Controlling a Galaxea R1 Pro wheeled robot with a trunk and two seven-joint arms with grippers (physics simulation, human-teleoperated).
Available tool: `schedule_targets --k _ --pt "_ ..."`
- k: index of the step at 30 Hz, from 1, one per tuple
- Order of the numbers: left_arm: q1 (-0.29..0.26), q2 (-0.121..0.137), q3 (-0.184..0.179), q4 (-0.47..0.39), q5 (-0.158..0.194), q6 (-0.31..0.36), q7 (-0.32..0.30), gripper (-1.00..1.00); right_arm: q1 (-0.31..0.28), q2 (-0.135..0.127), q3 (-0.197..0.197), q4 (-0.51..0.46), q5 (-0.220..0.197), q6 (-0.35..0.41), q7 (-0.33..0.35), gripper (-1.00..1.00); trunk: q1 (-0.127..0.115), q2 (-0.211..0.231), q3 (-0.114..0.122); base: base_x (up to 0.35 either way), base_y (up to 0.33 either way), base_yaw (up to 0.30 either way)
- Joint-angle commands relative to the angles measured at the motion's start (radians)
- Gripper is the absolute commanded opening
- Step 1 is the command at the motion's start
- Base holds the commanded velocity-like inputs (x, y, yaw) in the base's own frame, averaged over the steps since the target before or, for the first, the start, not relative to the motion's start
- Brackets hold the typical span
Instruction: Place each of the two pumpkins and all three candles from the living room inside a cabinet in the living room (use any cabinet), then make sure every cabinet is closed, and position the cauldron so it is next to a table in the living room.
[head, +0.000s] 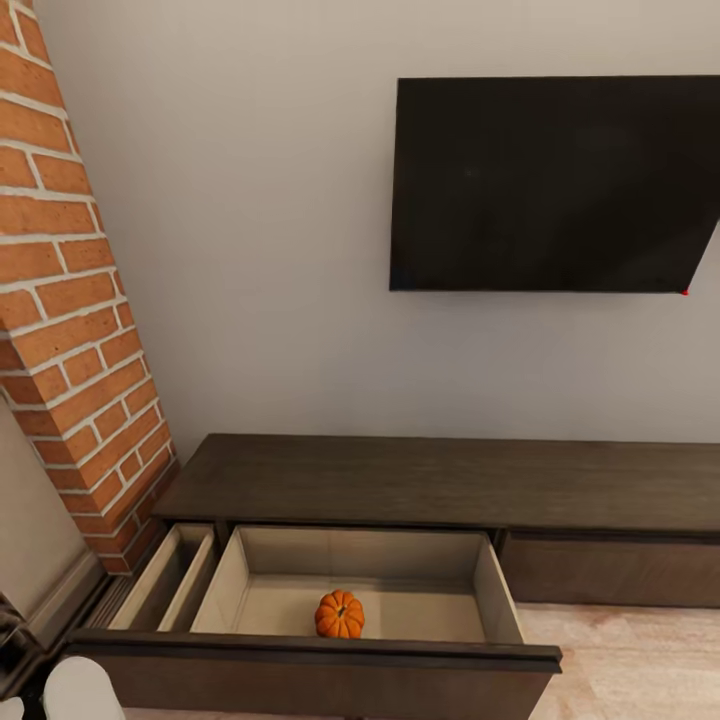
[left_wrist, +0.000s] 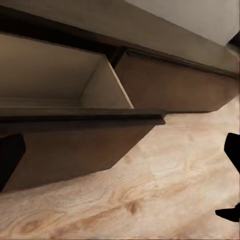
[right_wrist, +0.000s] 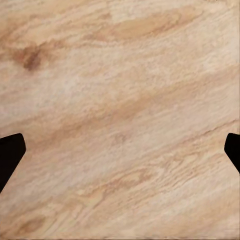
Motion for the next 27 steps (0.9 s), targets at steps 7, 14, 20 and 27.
schedule_targets --k 7,14,20,27 --pt "0.878 0.031 -0.007 0.881 0.343 0.010 -0.345 1.00 0.016 0.039 -0.009 0.013 0.014 -0.032 -0.001 1.00 -0.027 0.049 0.021 0.000 0.000 0.000" --pt "0.889 0.083 0.028 1.118 0.982 0.043 -0.650 1.00 0.046 0.091 -0.008 0.014 0.032 -0.042 0.000 1.00 -0.054 0.098 0.043 0.000 0.000 0.000" --pt "0.888 0.183 0.243 1.311 1.156 0.422 -1.159 1.00 0.048 0.106 -0.008 0.012 0.077 -0.038 0.000 1.00 -0.077 0.140 0.062 0.000 0.000 0.000" --pt "0.831 0.222 0.344 1.436 1.156 0.700 -1.366 1.00 0.049 0.147 -0.008 0.012 0.129 -0.034 0.000 1.00 -0.104 0.189 0.083 0.000 0.000 0.000"
